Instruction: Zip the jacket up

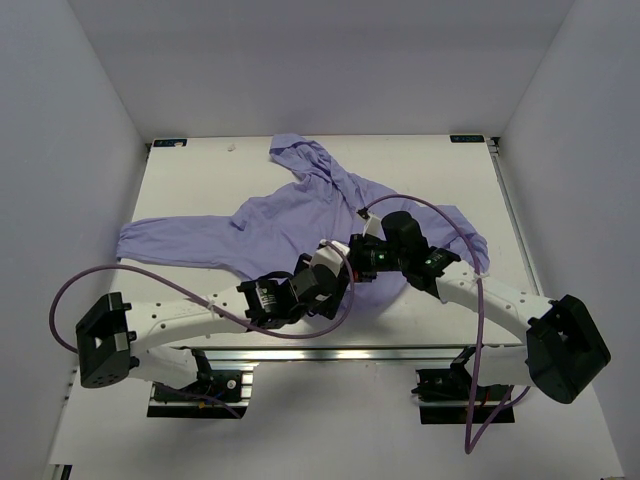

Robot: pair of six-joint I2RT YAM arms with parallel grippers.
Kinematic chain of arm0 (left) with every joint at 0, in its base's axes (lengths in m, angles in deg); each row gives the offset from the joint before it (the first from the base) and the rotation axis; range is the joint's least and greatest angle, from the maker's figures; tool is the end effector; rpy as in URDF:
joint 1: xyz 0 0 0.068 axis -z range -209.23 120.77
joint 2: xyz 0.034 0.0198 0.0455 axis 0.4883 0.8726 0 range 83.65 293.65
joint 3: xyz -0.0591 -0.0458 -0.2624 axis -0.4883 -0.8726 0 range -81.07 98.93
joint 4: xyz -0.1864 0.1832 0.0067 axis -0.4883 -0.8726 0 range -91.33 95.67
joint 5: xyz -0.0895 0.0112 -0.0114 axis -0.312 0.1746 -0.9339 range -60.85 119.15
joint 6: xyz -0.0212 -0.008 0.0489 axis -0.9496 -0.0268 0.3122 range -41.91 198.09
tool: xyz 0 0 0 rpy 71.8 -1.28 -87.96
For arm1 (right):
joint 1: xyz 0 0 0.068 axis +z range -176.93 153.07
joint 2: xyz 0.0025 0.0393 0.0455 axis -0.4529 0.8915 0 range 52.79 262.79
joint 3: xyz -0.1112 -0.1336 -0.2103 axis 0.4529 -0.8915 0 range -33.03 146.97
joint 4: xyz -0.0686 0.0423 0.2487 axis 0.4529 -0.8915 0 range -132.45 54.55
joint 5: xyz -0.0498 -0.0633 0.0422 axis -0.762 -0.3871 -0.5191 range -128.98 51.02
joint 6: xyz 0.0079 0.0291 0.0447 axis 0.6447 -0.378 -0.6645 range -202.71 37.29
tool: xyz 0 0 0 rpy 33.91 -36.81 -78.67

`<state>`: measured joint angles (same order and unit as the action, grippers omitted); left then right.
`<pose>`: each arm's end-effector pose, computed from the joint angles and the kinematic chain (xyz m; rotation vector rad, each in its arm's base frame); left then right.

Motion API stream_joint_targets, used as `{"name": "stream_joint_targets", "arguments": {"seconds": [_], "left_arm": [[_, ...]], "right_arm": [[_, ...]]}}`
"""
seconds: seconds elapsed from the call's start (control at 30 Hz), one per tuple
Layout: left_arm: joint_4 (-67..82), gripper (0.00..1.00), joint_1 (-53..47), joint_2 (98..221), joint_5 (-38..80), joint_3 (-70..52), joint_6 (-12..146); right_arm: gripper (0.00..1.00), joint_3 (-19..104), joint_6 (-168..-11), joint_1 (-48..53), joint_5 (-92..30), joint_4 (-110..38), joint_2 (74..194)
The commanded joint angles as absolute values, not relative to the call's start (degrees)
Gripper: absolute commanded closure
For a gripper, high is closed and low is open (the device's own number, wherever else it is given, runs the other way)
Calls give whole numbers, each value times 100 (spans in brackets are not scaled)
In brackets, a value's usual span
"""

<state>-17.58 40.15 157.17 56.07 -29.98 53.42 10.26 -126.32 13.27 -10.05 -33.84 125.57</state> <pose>0.1096 -0.2455 0.2531 0.6589 2.1839 -0.3061 0.2009 0.1924 0.2482 -0.2865 2.2929 1.3568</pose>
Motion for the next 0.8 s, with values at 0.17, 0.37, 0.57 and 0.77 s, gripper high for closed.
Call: {"name": "stream_joint_targets", "arguments": {"seconds": [0.17,0.37,0.57,0.77], "left_arm": [[-1068,36,3836,15783,5411,-3097,5752],[-989,64,3827,15889,5227,-3009,5893],[-1173,97,3827,15854,5139,-2983,5928],[-1147,100,3827,15564,5051,-3018,5910]], "right_arm": [[100,1100,-12736,1332,-769,-3228,12425],[100,1048,-12771,1332,-734,-3193,12469],[100,1109,-12710,1332,-830,-3237,12443],[100,1197,-12560,1332,-962,-3351,12583]]}}
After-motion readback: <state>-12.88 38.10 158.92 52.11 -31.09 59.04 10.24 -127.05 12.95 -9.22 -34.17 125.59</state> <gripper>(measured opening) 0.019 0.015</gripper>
